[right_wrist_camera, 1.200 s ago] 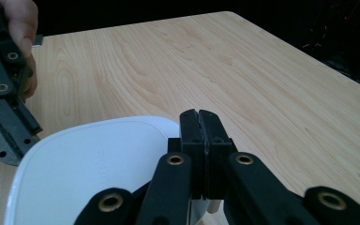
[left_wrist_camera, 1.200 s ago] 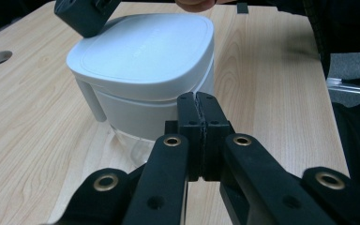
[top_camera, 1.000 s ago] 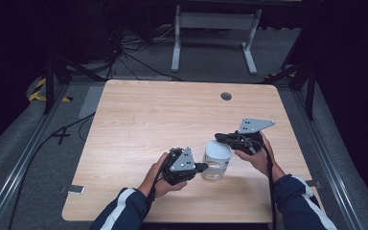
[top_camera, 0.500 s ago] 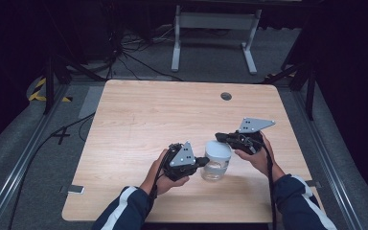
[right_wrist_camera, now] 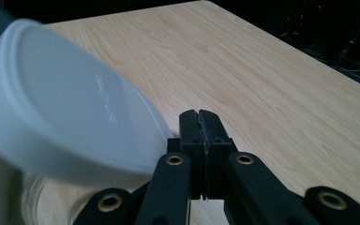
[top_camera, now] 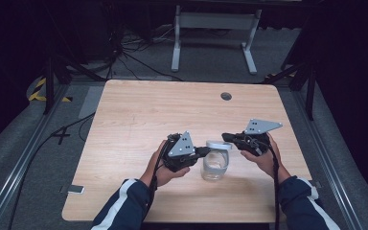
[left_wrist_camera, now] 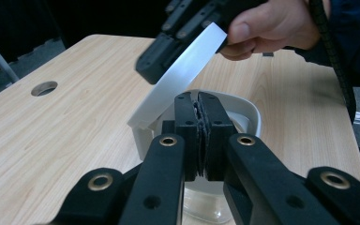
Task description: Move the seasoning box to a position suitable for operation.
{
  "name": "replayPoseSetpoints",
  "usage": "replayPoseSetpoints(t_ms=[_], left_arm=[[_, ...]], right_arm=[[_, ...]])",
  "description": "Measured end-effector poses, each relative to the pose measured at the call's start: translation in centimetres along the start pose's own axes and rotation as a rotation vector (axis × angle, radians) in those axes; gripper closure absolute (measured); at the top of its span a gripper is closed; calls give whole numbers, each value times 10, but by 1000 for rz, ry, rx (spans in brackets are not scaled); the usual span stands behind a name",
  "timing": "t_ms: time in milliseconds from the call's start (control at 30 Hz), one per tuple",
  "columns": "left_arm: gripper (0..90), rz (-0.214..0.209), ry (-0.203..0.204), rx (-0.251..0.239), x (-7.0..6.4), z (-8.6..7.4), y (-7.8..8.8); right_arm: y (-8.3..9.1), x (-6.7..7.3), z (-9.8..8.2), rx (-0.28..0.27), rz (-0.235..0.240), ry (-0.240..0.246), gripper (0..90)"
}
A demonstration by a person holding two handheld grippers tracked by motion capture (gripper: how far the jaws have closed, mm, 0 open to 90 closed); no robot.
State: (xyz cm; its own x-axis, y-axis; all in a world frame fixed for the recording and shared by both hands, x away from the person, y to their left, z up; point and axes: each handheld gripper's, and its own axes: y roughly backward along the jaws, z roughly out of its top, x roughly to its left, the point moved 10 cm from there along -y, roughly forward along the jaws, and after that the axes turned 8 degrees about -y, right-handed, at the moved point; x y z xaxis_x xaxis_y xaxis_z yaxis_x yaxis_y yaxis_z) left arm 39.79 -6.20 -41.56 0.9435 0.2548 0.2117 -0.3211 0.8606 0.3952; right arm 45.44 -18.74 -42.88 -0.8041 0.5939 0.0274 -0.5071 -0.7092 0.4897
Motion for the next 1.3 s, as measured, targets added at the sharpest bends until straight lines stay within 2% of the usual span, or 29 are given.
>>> replayPoseSetpoints(t_ms=[133,167,200,267,367,500,533,700,767,833,967,1067,1233,1267,1300], left_arm=[[864,4,6,13,6,2,0],[857,6,13,9,8,3,-1],[854,12,4,15,11,4,-1],[851,16,20,12,15,6,-3],[849,26,24,26,23,6,-5],[846,34,22,21,30,11,-7],[843,40,9,34,32,12,-7],[823,51,12,48,37,12,-3],[807,60,-17,69,35,7,4],[793,67,-39,89,30,-2,15],[743,109,-67,171,23,-35,40],[696,122,-90,234,18,-59,58],[564,155,-52,304,13,-101,87],[531,169,-32,322,12,-112,94],[499,177,-30,343,12,-118,99]], right_arm=[[7,-3,-4,4,-16,1,896],[11,-5,-5,3,-28,-2,895],[18,-9,-5,-8,-40,-14,894],[21,-10,-6,-10,-44,-16,894],[29,-13,-12,-1,-55,-18,893],[41,-13,-21,14,-69,-6,891],[43,-13,-24,17,-70,-4,890],[54,-11,-35,31,-79,5,873],[59,-9,-40,42,-82,15,867],[64,-8,-46,52,-90,29,853],[76,-6,-60,71,-106,41,821],[85,-5,-70,85,-120,44,741],[100,-8,-86,106,-164,59,589],[104,-10,-92,113,-172,56,561],[109,-11,-99,126,-178,46,526]])
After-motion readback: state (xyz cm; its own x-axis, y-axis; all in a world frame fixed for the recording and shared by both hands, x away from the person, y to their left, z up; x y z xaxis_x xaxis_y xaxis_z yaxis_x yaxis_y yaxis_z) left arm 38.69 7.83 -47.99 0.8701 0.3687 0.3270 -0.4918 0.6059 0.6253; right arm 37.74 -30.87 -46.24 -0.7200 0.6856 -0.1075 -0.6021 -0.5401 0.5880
